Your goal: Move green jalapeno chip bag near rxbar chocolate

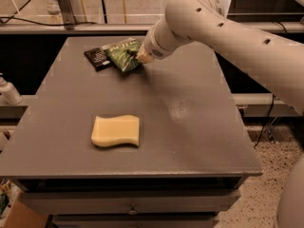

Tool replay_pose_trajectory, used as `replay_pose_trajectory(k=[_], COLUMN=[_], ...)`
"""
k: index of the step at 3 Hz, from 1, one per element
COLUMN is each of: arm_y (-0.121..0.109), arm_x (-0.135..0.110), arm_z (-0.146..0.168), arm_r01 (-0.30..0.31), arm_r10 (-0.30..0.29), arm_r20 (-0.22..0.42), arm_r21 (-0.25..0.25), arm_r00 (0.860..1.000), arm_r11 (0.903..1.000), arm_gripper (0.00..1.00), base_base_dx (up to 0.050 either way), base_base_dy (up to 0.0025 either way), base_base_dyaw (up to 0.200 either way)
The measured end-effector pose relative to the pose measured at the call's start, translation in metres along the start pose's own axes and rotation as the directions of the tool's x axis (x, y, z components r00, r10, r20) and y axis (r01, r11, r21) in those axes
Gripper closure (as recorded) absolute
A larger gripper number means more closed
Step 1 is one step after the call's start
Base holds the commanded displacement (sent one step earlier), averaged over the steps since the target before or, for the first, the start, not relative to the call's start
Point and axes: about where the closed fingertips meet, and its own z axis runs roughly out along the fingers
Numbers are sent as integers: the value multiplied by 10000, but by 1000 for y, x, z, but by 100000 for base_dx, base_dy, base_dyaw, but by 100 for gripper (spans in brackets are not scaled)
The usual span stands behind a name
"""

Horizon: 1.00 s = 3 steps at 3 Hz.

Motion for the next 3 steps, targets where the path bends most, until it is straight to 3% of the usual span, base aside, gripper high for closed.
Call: replay_pose_trajectory(k=[1, 3], arm_y=[-2, -3], arm_x=[8, 18], arm_z=[-2, -2], arm_r01=[-146, -331], arm_r10=[142, 308], arm_r20=[-148, -383], arm_r21=[-253, -596], arm_r00=[9998, 9988], arm_r11=[9996, 9977], arm_gripper=[84, 37], base_base_dx=[0, 0], base_base_dy=[0, 0], base_base_dyaw=[0, 0])
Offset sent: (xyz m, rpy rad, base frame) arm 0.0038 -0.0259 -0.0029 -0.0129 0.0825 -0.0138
